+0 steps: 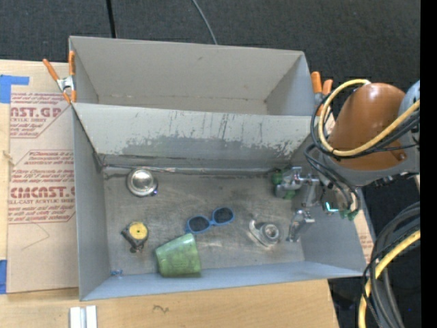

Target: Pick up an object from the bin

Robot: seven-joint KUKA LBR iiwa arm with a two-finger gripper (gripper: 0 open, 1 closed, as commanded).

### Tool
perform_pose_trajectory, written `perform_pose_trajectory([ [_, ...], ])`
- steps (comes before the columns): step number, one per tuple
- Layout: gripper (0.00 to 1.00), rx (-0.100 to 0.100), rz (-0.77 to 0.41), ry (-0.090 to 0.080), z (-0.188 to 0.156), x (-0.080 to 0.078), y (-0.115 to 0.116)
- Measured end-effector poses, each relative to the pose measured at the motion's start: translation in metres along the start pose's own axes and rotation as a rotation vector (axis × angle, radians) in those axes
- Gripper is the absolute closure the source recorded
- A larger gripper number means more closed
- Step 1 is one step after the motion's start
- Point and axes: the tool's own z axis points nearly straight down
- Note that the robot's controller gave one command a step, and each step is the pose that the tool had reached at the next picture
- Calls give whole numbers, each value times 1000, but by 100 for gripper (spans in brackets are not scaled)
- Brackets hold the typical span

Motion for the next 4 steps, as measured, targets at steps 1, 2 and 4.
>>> perform_pose_trajectory([
  [1, 0, 1, -60, -12, 107, 5, 47],
  [2, 0, -1, -30, -8, 104, -4, 21],
  [4, 0, 1, -33, -11, 104, -4, 22],
])
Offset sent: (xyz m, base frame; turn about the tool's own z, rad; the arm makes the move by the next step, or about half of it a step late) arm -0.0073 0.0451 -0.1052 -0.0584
